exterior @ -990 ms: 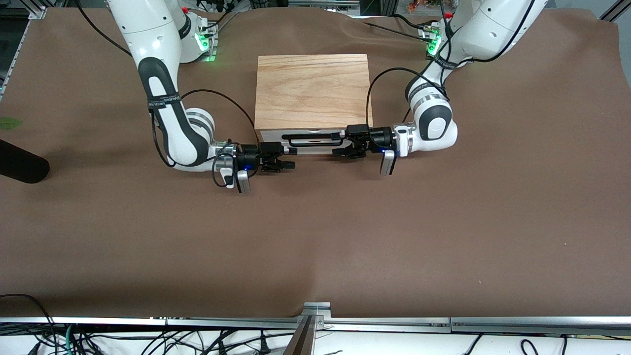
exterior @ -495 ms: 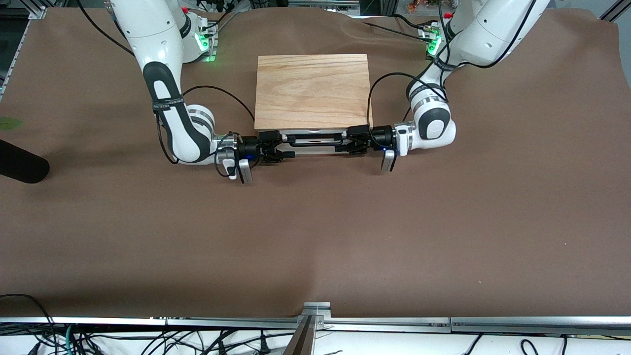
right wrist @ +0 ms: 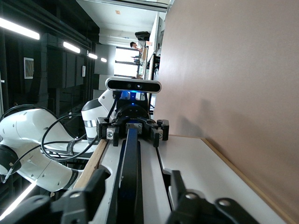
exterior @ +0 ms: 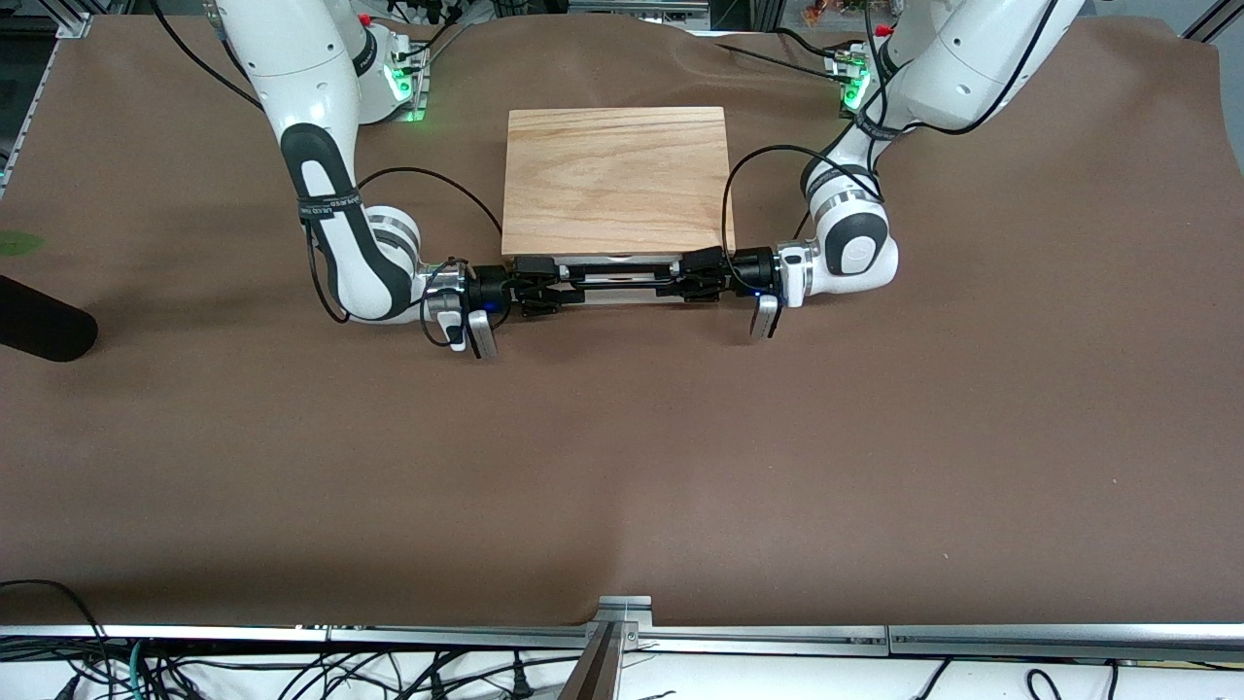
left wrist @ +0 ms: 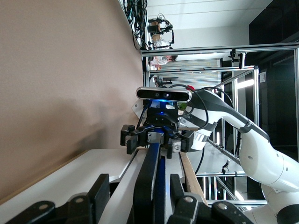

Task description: Pull top drawer with both arms simultaneously

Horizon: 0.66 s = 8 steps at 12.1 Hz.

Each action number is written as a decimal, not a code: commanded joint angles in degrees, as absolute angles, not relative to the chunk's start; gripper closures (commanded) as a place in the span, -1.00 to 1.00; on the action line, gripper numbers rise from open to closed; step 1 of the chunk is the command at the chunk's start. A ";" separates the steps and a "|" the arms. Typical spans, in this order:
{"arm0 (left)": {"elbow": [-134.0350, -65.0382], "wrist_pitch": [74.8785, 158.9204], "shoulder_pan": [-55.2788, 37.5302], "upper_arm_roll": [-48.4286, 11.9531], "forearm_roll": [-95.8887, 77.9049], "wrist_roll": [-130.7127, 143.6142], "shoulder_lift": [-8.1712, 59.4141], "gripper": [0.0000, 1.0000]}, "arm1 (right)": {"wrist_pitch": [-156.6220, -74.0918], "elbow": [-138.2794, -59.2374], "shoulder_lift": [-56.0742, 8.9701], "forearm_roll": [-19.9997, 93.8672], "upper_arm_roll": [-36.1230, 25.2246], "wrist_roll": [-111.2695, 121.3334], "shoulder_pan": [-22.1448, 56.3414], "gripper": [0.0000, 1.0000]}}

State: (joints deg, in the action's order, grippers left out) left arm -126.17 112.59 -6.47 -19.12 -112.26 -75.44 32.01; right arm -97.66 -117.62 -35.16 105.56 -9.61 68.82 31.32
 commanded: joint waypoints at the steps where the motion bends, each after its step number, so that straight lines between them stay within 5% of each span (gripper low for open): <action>1: -127.62 111.53 -6.85 -19.95 -112.32 -75.94 31.03 0.00 | -96.94 -118.21 -34.45 105.12 -9.67 69.79 31.03 0.60; 4: -127.71 111.45 -7.03 -20.13 -112.33 -76.11 31.03 0.68 | -96.86 -118.21 -34.45 105.03 -9.67 69.87 31.29 0.56; 8: -128.14 110.39 -7.03 -20.13 -112.41 -76.03 31.03 1.00 | -96.86 -118.39 -34.54 104.68 -9.67 69.87 31.20 0.57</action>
